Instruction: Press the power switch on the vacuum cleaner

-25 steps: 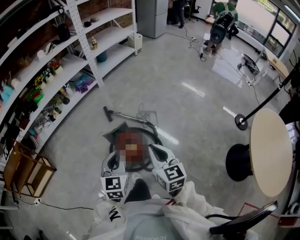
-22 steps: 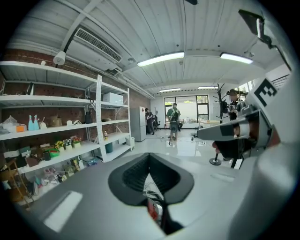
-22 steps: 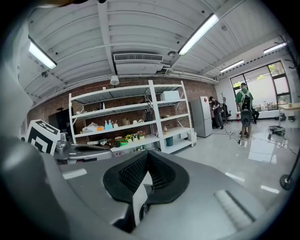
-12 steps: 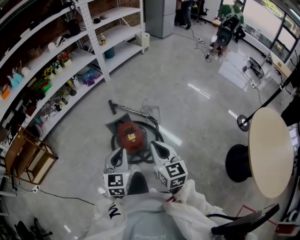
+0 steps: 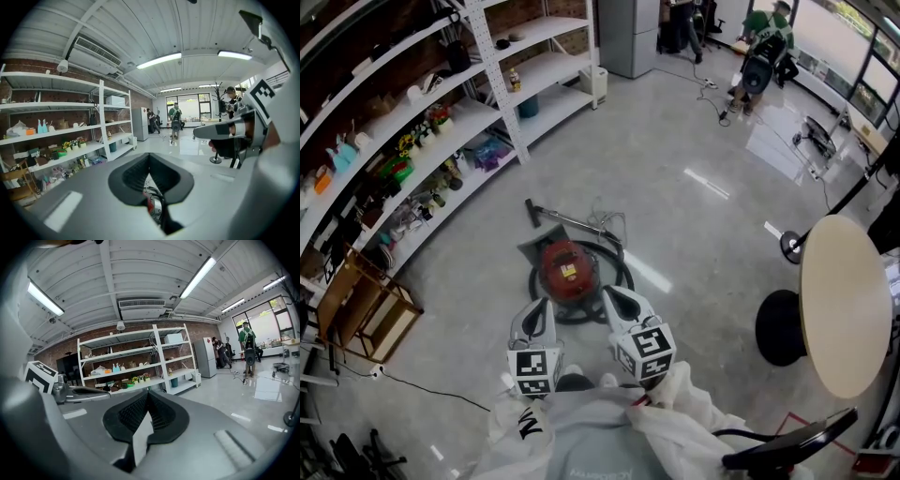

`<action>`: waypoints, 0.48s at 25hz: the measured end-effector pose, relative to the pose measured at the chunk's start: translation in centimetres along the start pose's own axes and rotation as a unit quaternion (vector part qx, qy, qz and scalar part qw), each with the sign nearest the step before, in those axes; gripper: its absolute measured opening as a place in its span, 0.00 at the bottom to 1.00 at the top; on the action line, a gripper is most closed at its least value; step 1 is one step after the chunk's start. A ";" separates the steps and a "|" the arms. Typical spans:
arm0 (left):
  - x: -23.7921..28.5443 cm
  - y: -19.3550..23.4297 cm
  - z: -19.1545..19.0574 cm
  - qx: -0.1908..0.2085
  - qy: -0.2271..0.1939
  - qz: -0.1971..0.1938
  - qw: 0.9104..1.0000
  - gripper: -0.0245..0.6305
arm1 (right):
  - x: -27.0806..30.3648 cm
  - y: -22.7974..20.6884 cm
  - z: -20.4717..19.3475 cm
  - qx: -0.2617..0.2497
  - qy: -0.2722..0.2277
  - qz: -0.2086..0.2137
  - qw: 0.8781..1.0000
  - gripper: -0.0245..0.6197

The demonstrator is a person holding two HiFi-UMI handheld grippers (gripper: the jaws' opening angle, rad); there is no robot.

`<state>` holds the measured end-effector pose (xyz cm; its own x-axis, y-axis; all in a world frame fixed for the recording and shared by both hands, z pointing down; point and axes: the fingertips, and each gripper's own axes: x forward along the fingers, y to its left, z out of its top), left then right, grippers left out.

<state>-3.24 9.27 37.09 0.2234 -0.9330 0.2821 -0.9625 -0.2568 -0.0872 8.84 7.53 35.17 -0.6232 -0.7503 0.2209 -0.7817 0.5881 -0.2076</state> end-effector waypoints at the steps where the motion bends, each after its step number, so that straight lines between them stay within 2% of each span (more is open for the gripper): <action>1: -0.1 0.0 0.0 0.000 0.001 0.000 1.000 0.04 | -0.1 0.1 0.0 0.002 0.000 0.000 1.000 0.04; 12: -0.9 0.3 -0.8 0.000 0.008 -0.006 1.000 0.04 | -0.2 1.0 -0.8 0.009 0.009 -0.003 1.000 0.04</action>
<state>-3.89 10.21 37.58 0.2315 -0.9257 0.2990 -0.9598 -0.2675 -0.0849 8.14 8.49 35.63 -0.6184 -0.7486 0.2390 -0.7853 0.5777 -0.2224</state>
